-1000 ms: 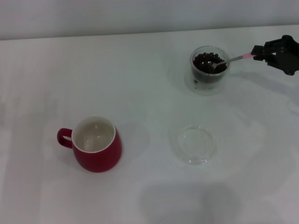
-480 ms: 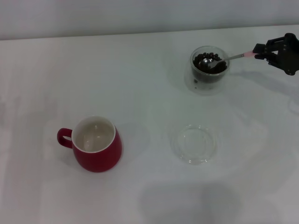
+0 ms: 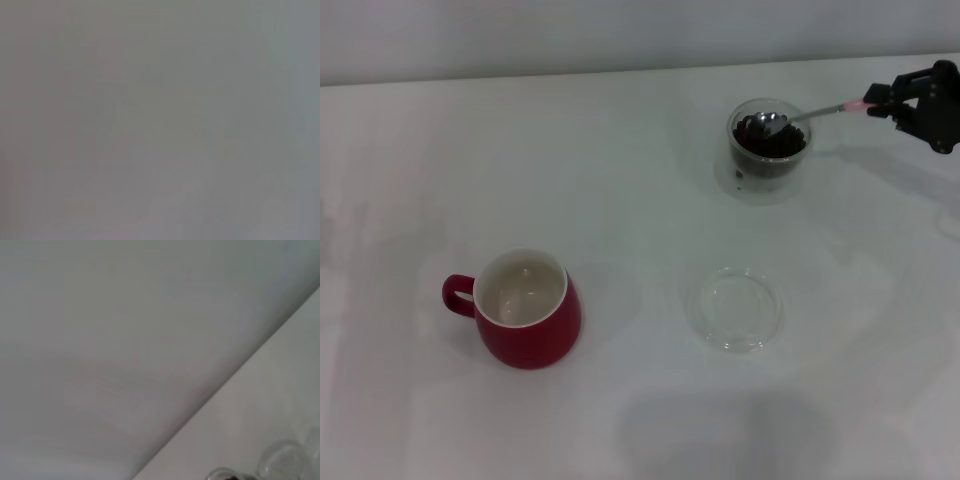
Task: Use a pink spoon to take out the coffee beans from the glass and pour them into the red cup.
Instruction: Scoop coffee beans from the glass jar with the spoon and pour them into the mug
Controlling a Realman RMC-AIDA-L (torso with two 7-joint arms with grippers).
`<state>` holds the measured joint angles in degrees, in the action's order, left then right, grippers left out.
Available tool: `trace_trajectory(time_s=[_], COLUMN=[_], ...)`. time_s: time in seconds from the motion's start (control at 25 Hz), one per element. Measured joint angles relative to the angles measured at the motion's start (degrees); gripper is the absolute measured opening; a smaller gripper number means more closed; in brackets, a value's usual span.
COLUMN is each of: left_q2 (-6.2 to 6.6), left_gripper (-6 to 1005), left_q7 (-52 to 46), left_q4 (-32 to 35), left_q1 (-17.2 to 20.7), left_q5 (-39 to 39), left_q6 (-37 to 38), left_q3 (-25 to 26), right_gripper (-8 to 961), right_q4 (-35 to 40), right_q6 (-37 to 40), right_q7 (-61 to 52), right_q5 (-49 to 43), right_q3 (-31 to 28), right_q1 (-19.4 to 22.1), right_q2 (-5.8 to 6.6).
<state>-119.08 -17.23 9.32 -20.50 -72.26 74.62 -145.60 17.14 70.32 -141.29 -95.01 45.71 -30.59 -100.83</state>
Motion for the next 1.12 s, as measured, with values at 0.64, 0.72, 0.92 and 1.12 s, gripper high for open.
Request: trace_trajectory(time_s=[0.64,0.72,0.92,1.12], left_q2=[0.04,0.06,0.07,0.01], left_gripper=[726,726,726,726], left_q7=[-0.20,-0.18,-0.18,-0.18], left_q4=[-1.36,-1.35,-1.33,-1.32], left_q1=[-0.55,-0.53,-0.51,-0.47], left_q5=[-0.19,-0.19,-0.16,-0.15], left_q6=[0.00,0.00,0.02,0.05], left_q3=[0.61,0.79,0.84,0.85], right_gripper=[256,257,259,261], right_q4=[-3.77,-3.77,-3.69,-3.51], right_q6=[7.02,8.56,11.03,12.25], right_q7=[-1.97,-2.20,-2.23,-2.23], right_q5=[-0.32,-0.53,-0.72,-0.74], right_q3=[0.07,0.24,2.33,5.48], right_q1=[-3.14,-3.59,-5.20,-7.24], right_q2=[3.39,3.42,2.66,0.99])
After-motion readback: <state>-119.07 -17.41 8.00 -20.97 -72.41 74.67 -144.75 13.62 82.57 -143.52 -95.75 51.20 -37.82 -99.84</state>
